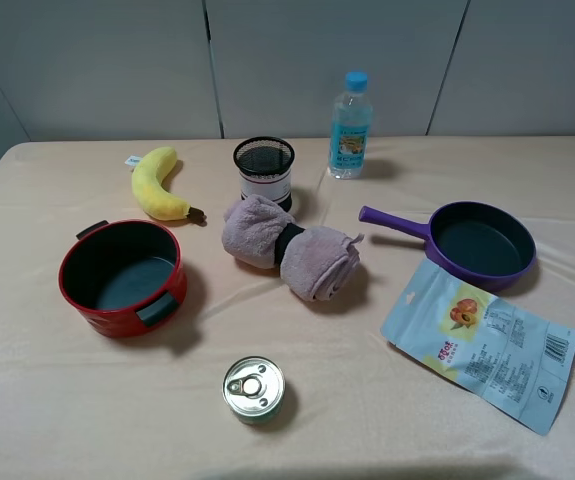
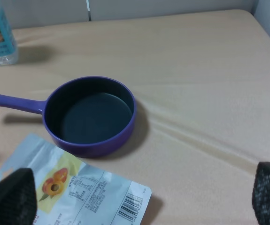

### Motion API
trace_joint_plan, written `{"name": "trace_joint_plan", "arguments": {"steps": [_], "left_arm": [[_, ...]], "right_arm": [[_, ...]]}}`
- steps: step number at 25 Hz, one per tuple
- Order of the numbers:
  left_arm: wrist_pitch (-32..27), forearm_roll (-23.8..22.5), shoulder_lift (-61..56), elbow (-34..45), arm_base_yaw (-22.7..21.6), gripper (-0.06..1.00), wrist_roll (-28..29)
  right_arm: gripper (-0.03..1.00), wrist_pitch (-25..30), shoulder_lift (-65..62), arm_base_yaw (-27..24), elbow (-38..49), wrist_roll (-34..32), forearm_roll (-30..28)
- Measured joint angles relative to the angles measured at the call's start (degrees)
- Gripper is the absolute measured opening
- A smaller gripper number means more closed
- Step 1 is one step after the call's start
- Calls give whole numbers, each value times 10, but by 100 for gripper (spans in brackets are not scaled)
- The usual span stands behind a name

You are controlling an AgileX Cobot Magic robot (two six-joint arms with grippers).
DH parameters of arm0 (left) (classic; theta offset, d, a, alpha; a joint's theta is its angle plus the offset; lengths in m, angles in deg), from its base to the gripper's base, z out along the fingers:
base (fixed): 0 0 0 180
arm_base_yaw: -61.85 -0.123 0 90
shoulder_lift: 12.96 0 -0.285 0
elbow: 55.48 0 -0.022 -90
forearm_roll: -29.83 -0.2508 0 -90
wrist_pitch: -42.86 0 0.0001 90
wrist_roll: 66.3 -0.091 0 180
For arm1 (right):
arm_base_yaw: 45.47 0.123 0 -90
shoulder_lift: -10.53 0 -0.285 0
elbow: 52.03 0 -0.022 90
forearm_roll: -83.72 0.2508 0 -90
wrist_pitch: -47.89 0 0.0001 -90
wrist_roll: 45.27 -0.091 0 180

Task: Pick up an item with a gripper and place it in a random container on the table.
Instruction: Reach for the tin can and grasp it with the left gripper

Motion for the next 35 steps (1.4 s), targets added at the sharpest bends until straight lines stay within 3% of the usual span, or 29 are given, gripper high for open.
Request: {"name": "trace_joint_plan", "arguments": {"steps": [7,15,20,27,35], "left_arm": [[0,1,7,0,0,99,0],[8,2,152,-13,0,99,-2],[29,16,249,-45,0,99,-41],[36,73,379,-92,1,99,-107],[39,96,533,-139,88,99,-131]], "right_arm": [[69,0,0,0,0,0,0],[69,0,0,0,0,0,0],[69,0,0,0,0,0,0],[69,0,0,0,0,0,0],[69,0,0,0,0,0,0]]}}
